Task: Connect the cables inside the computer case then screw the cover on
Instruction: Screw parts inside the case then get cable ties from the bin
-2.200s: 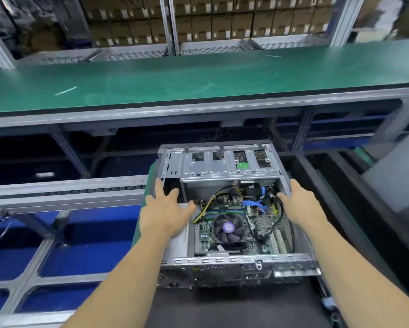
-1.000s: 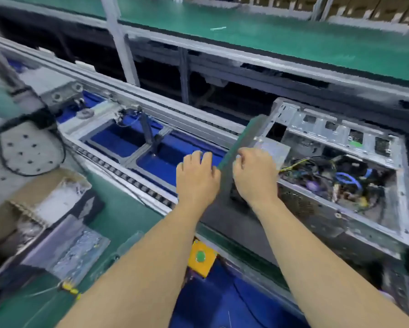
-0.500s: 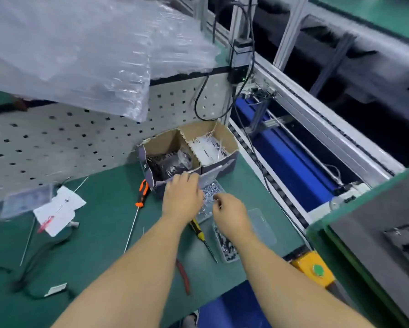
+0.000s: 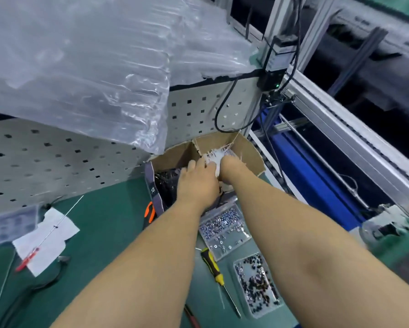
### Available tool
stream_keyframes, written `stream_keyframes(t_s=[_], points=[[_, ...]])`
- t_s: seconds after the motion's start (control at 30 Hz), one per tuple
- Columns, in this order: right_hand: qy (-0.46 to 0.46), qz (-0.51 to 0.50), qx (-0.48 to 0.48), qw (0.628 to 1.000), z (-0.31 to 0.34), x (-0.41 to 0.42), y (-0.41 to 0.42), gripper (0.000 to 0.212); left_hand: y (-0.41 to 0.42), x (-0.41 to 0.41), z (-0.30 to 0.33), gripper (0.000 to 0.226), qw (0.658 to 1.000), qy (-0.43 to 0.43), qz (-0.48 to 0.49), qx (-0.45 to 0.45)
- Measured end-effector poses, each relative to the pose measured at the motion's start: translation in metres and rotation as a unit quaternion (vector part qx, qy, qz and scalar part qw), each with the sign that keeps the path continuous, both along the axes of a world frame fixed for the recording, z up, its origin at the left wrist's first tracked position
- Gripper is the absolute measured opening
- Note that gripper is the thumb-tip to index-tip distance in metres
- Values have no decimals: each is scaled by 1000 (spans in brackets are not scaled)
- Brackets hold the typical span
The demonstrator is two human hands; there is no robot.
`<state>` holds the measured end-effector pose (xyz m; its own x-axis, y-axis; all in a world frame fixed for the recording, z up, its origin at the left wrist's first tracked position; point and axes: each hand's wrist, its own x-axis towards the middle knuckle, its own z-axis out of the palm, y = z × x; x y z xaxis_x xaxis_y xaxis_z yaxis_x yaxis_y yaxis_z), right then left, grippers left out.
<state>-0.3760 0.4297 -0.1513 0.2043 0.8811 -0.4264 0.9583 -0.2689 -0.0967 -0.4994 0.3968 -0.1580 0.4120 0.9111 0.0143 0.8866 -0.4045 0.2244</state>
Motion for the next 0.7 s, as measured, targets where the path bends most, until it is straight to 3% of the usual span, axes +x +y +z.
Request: stream_keyframes(t_s=[0.13,0.2,0.33,0.6,0.7], points=[[20,-53,-52,997,-35,-1,13,33,-5,-13,-31,29,999,2,25,-31],[32,-111,-22,993,-42,6,25,35,-8,-17,-43,30,999,-15,38,-28],[51,-136,19,989,-33,21,30,43,1,-14,-47,30,998,-39,46,-13],[43,-138,69,987,-9,25,11,14,-10,-15,-34,28,995,-87,44,-36],[73,-124,45,989,-4,17,4,23,-25,-16,-24,26,995,-90,48,-21]])
